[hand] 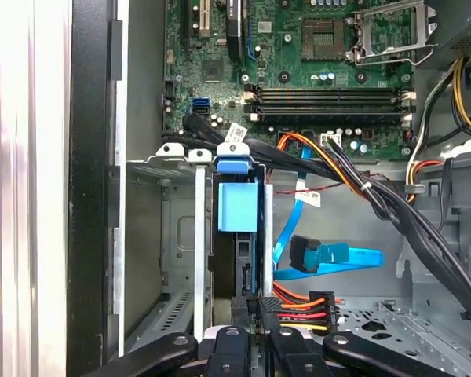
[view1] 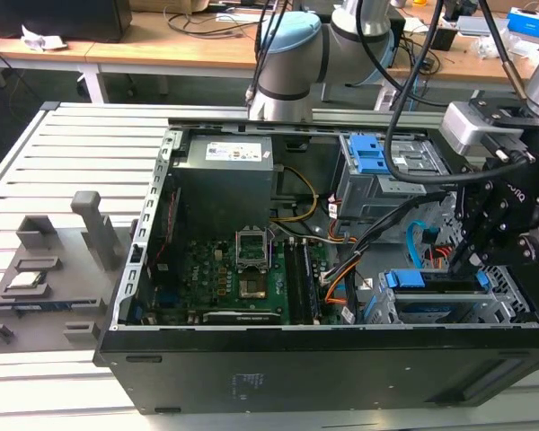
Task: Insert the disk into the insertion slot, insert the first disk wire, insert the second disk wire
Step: 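Insert the first disk wire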
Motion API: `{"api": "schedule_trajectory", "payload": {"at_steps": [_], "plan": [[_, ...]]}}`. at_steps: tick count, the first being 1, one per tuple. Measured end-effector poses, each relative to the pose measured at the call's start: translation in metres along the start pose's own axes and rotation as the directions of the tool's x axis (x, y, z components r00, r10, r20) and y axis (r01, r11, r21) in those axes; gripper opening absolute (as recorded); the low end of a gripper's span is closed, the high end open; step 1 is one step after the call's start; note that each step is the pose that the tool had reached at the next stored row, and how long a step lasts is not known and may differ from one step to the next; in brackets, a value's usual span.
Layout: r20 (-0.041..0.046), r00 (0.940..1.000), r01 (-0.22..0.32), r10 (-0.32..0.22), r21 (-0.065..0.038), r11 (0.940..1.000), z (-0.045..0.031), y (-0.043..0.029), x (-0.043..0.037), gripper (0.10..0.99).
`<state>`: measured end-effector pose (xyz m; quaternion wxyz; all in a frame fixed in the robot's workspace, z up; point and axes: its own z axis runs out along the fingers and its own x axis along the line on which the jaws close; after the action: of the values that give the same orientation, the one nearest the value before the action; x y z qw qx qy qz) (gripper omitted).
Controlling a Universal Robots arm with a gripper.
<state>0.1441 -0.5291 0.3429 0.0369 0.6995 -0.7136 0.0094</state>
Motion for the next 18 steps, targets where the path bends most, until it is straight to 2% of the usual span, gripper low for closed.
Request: {"api": "schedule_trajectory", "payload": {"at_steps": [14,15,16,18], "plan": [[-0.0002,1.0,0.0,0.0,0.0,1.0,0.0059,-0.0014,-0.0003,0.176],[-0.0005,1.0,0.0,0.0,0.0,1.0,0.0058,-0.0014,-0.0003,0.176],[-0.0009,1.0,0.0,0.0,0.0,1.0,0.0056,-0.0014,-0.0003,0.239],[-0.001,1.0,0.0,0.0,0.0,1.0,-0.0002,-0.0012,0.0001,0.239]]}}
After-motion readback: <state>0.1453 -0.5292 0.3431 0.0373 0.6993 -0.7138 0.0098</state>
